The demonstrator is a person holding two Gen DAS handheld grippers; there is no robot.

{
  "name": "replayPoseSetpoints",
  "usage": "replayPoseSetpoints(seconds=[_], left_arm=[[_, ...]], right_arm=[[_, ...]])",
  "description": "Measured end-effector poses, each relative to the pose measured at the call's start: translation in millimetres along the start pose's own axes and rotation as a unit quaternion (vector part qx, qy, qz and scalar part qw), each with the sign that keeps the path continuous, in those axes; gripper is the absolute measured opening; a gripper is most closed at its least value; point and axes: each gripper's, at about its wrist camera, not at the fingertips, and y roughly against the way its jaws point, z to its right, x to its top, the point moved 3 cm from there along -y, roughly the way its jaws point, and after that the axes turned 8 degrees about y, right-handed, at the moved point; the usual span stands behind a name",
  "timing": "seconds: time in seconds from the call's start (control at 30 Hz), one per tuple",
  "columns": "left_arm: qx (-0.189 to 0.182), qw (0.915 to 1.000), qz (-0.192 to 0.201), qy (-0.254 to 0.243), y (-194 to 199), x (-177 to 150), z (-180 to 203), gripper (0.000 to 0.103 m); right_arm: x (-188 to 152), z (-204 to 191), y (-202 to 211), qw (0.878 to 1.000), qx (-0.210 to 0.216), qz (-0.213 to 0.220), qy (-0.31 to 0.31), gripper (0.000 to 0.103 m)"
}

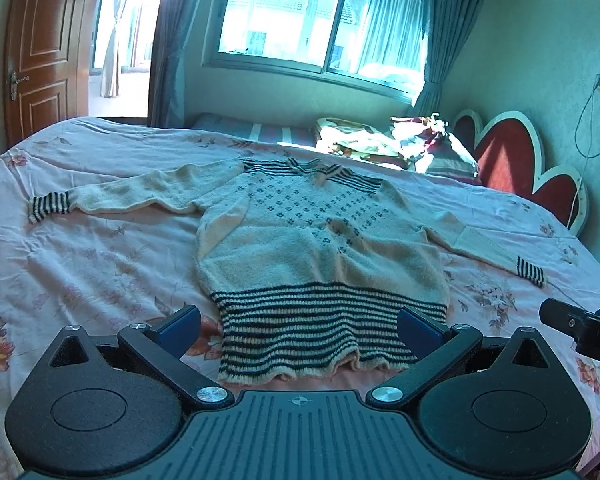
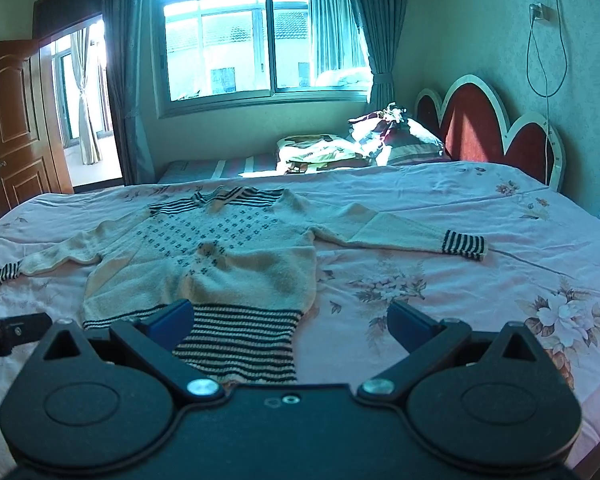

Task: Fold small clothes
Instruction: 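Grasp the striped cuff of one sweater sleeve with the right gripper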

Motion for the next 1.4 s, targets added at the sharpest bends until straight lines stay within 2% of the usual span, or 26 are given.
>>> replayPoseSetpoints(seconds=[0.07, 0.17, 0.23, 0.3, 0.33, 0.43, 0.5, 0.57, 0.63, 0.73, 0.83, 0.93, 1.0, 1.1, 1.17, 1.2, 1.3, 1.4], left_arm=[[-0.001, 1.0, 0.003, -0.004, -12, 7, 2, 0.103], [-0.01, 0.9998, 0.013, -0.01, -30, 20, 8, 0.103], [-0.014, 0.9998, 0.001, -0.014, -47, 28, 14, 0.103], [-0.036, 0.9993, -0.01, -0.011, -63, 35, 19, 0.103], [-0.038, 0.9992, -0.009, -0.004, -72, 39, 19, 0.103], [-0.01, 0.9999, -0.004, 0.003, -100, 48, 21, 0.103], [0.012, 0.9999, 0.0, 0.004, -119, 56, 21, 0.103], [0.028, 0.9996, 0.004, 0.004, -139, 63, 18, 0.103], [0.05, 0.9987, 0.006, -0.007, -158, 69, 17, 0.103], [0.081, 0.9966, 0.004, -0.013, -187, 79, 15, 0.103], [0.092, 0.9957, 0.008, -0.009, -208, 87, 14, 0.103], [0.098, 0.9952, 0.006, -0.007, -227, 93, 18, 0.103], [0.099, 0.995, 0.002, -0.005, -237, 97, 21, 0.103], [0.1, 0.995, -0.001, -0.009, -249, 102, 28, 0.103], [0.106, 0.9942, 0.001, -0.015, -255, 106, 30, 0.103], [0.115, 0.9932, 0.0, -0.021, -258, 108, 31, 0.103], [0.123, 0.9921, -0.009, -0.022, -265, 114, 29, 0.103], [0.123, 0.992, -0.03, -0.005, -271, 117, 17, 0.103]], right_arm=[[2, 12, -12, 1.0, 0.003, -0.012, -0.005, 0.102], [5, 42, -30, 0.998, -0.011, -0.016, -0.052, 0.102], [8, 63, -46, 0.996, -0.009, -0.026, -0.079, 0.102], [11, 87, -64, 0.993, -0.007, -0.02, -0.112, 0.101], [13, 98, -74, 0.992, -0.008, -0.018, -0.127, 0.097], [17, 130, -106, 0.988, -0.032, -0.02, -0.151, 0.065], [17, 154, -131, 0.983, -0.045, -0.025, -0.177, 0.063], [12, 179, -155, 0.976, -0.055, -0.028, -0.208, 0.061], [6, 202, -178, 0.968, -0.064, -0.033, -0.241, 0.053], [-11, 242, -214, 0.946, -0.079, -0.044, -0.31, 0.048], [-31, 272, -242, 0.923, -0.094, -0.052, -0.37, 0.045], [-43, 290, -257, 0.908, -0.092, -0.032, -0.408, 0.04], [-42, 294, -263, 0.906, -0.087, -0.022, -0.414, 0.039], [-40, 297, -275, 0.907, -0.083, -0.022, -0.412, 0.025], [-37, 298, -282, 0.908, -0.082, -0.024, -0.41, 0.01], [-36, 298, -283, 0.908, -0.083, -0.024, -0.409, 0.008], [-29, 291, -286, 0.92, -0.1, -0.026, -0.379, 0.007], [-13, 274, -290, 0.94, -0.11, -0.025, -0.323, 0.006]])
